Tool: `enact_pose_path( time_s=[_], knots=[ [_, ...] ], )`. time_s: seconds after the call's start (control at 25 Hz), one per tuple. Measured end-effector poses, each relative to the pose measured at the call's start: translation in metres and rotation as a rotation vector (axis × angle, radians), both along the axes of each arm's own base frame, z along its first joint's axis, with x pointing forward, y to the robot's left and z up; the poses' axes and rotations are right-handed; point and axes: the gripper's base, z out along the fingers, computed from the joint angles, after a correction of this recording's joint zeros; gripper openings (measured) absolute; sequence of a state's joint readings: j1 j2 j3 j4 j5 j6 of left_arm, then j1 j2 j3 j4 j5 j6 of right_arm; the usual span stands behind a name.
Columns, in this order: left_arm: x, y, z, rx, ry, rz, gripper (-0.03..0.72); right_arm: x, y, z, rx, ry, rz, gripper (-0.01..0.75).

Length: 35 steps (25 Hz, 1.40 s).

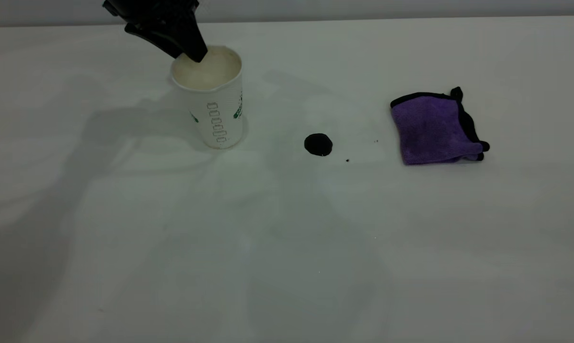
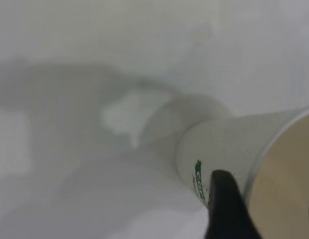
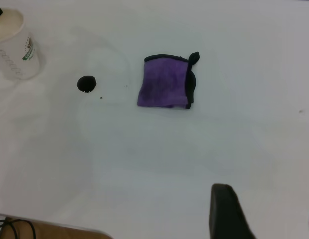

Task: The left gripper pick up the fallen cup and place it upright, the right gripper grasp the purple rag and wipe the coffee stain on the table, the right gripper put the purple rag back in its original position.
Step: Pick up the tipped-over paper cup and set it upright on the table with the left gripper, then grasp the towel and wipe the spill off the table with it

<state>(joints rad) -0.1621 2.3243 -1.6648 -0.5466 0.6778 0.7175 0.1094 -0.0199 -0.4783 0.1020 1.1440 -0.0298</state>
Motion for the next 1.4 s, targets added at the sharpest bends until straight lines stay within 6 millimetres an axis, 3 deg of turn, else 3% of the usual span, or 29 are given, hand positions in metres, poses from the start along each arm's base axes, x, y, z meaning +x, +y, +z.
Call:
enact_pose_path(
  time_s=[0.16,0.36,0.6,0.76,0.92,1.04,1.12,1.4],
  knots=[
    [-0.001,0.000,0.022,0.000,-0.032,-0.013,0.516,0.000,0.000,0.000,0.000,0.000,0.000,0.438],
    [-0.016,0.001,0.096,-0.032,-0.079,0.002,0.523,0.000,0.000,0.000,0.000,0.000,0.000,0.438],
    [-0.072,0.013,0.211,-0.034,-0.111,0.080,0.522,0.000,0.000,0.000,0.000,0.000,0.000,0.438],
    [-0.118,0.026,0.261,0.029,-0.105,0.118,0.506,0.000,0.000,0.000,0.000,0.000,0.000,0.438],
    [-0.147,0.038,0.295,0.086,-0.186,0.183,0.491,0.000,0.000,0.000,0.000,0.000,0.000,0.438],
    [-0.171,0.047,0.301,0.117,-0.201,0.230,0.487,0.000,0.000,0.000,0.000,0.000,0.000,0.438],
    [-0.190,0.051,0.294,0.126,-0.176,0.246,0.486,0.000,0.000,0.000,0.000,0.000,0.000,0.438],
    [-0.279,0.065,0.231,0.170,-0.012,0.240,0.486,0.000,0.000,0.000,0.000,0.001,0.000,0.438]
  ],
)
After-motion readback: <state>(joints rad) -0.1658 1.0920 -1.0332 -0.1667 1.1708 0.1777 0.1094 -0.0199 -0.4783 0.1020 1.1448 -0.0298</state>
